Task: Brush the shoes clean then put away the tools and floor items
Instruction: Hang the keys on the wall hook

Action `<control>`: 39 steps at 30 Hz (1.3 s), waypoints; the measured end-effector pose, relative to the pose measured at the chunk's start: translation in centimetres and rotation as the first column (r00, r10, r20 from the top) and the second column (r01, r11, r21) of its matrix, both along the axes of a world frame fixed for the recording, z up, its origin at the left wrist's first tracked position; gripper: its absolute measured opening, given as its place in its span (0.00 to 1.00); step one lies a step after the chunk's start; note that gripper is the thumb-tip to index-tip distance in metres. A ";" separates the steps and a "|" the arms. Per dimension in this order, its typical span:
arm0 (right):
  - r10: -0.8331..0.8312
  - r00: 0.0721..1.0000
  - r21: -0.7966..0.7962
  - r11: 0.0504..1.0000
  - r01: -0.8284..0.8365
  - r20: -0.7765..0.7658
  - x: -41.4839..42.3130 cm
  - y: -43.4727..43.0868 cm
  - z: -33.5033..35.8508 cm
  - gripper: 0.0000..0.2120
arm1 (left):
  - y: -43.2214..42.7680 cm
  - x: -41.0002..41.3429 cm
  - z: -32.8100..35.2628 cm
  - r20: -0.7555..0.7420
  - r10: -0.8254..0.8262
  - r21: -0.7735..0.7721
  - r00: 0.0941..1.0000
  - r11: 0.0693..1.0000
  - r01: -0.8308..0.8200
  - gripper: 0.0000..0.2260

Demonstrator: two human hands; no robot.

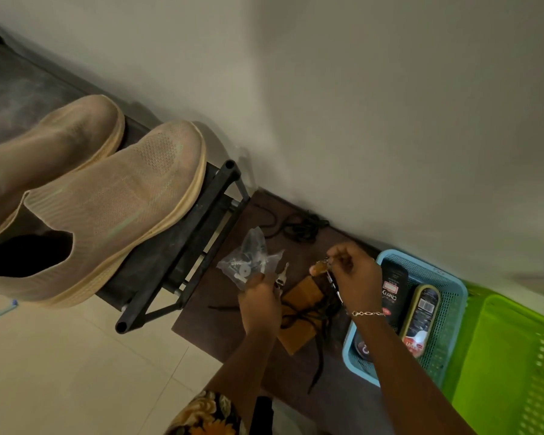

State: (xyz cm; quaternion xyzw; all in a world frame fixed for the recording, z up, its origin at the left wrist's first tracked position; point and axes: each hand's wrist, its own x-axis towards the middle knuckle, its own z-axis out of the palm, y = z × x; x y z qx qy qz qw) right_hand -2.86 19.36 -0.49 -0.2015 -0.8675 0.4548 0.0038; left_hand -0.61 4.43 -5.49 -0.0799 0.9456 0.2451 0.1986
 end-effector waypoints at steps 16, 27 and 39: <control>0.206 0.945 0.349 0.931 -0.110 -0.253 3.2 1.9 3.4 0.08 | 1.5 -0.1 -0.7 0.039 -0.048 -0.201 0.998 0.978 0.055 0.16; 0.104 0.948 0.264 0.964 -0.023 -0.301 5.8 3.4 6.1 0.03 | 1.9 0.1 1.4 -0.035 0.105 0.151 0.994 0.984 -0.099 0.06; -0.296 0.948 -0.520 0.831 0.196 -0.117 9.1 4.5 19.8 0.11 | 4.2 1.0 19.1 0.210 0.290 0.815 0.934 0.476 -0.331 0.07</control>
